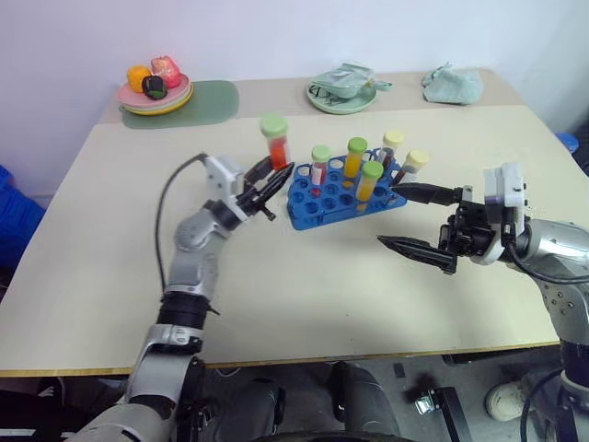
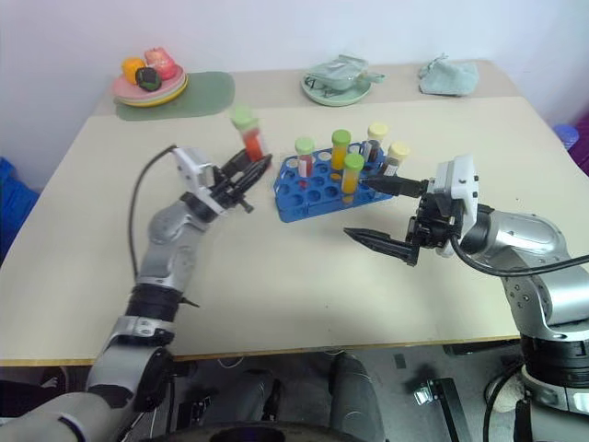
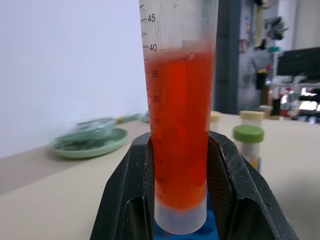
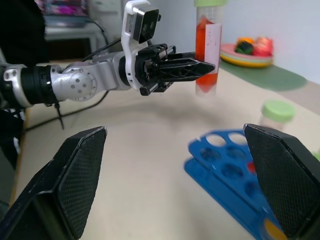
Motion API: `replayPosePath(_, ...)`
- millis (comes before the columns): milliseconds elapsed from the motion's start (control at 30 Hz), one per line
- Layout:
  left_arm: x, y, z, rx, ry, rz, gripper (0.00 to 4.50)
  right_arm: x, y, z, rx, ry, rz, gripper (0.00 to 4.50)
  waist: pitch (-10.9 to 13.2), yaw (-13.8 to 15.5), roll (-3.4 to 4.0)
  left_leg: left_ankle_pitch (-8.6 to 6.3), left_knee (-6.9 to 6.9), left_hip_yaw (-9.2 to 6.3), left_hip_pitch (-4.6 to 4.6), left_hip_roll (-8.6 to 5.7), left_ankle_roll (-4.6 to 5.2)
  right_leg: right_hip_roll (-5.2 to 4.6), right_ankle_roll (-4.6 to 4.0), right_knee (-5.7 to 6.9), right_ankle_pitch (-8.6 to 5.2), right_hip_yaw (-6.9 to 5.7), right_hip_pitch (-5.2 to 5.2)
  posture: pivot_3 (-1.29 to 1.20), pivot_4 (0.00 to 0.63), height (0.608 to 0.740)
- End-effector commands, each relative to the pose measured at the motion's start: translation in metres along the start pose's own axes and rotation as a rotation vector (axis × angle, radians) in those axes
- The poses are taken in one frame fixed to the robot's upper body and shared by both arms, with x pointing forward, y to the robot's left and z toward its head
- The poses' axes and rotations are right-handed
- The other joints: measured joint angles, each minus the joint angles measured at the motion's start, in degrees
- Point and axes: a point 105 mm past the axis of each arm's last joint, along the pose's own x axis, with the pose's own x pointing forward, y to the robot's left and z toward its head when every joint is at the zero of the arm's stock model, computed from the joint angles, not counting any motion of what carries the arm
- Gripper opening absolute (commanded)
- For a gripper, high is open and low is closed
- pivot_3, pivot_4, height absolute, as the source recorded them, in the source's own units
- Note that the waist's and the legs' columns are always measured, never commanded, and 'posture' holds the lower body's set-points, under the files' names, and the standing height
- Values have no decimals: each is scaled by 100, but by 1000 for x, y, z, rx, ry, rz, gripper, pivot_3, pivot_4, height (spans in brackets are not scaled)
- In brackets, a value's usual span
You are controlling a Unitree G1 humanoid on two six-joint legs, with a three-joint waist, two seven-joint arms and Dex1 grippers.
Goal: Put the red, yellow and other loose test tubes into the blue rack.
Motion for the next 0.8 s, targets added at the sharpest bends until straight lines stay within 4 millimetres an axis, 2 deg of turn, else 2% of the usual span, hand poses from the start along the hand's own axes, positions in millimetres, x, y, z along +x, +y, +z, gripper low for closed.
replayPosePath(33, 17, -14, -1, 11, -42, -57, 813, -15, -4, 6, -74, 22, -77, 4500, 0, 10, -1, 0, 1, 1, 0, 0, 0, 0, 0, 0, 0, 0, 2, 0, 150, 740)
replayPosePath(167, 32, -20, -10, 17, -40, -73, 813, -26, -6, 0, -58, 34, -144, 4500, 1, 7, -2, 0, 2, 0, 0, -4, 1, -1, 3, -3, 2, 0, 3, 0, 150, 740)
replayPosePath(367, 44, -37, -25, 21, -16, -105, 813, -28, -1, -7, -52, 47, -179, 4500, 1, 7, -3, 0, 1, 0, 1, -2, 1, 0, 3, -3, 2, 0, 4, 0, 150, 740)
replayPosePath(567, 43, -49, -37, 35, 17, -141, 813, -37, -7, -13, -61, 68, -264, 4500, 1, 8, -3, 0, 1, 0, 1, -3, 1, 0, 5, -4, 3, 1, 4, 0, 150, 740)
replayPosePath(800, 40, -47, -46, 64, 58, -127, 813, -37, -5, -12, -58, 53, -289, 4500, 1, 9, -3, 0, 1, 0, 2, -2, 1, 2, 5, -4, 3, 1, 4, 0, 150, 740)
